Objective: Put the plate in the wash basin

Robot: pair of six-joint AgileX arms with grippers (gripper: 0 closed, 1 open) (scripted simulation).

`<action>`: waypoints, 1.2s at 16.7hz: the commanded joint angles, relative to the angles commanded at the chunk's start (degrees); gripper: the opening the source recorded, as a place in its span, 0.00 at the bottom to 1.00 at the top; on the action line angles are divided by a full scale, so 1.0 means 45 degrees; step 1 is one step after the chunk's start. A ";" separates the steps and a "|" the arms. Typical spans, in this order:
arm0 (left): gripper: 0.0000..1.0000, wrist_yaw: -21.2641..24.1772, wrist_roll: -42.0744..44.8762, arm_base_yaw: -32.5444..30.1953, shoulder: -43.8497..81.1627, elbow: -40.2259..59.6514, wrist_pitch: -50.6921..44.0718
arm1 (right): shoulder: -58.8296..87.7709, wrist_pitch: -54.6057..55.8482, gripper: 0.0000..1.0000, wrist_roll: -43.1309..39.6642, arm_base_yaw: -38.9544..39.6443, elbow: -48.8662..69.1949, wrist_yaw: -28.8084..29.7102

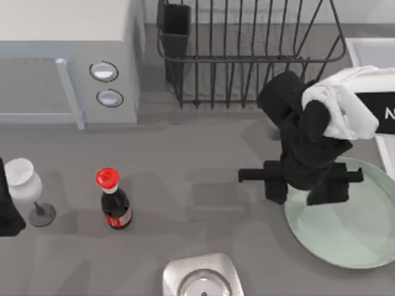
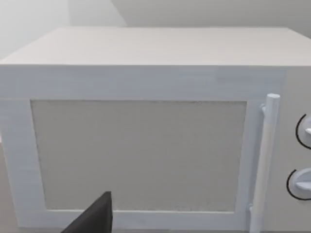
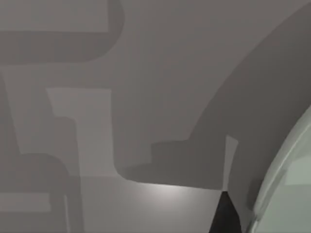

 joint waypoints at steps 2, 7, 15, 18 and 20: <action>1.00 0.0000 0.0000 0.0000 0.0000 0.0000 0.0000 | 0.0036 -0.0170 0.00 0.0008 0.0008 0.0173 0.0000; 1.00 0.0000 0.0000 0.0000 0.0000 0.0000 0.0000 | 0.0356 -0.2908 0.00 0.0065 0.0061 0.2947 0.0000; 1.00 0.0000 0.0000 0.0000 0.0000 0.0000 0.0000 | 0.0381 -1.1035 0.00 -0.0022 -0.0027 1.1176 -0.0007; 1.00 0.0000 0.0000 0.0000 0.0000 0.0000 0.0000 | 0.0211 -1.2716 0.00 -0.0098 -0.0101 1.2847 -0.0011; 1.00 0.0000 0.0000 0.0000 0.0000 0.0000 0.0000 | 0.0132 -1.3170 0.00 -0.0129 -0.0132 1.3297 -0.0012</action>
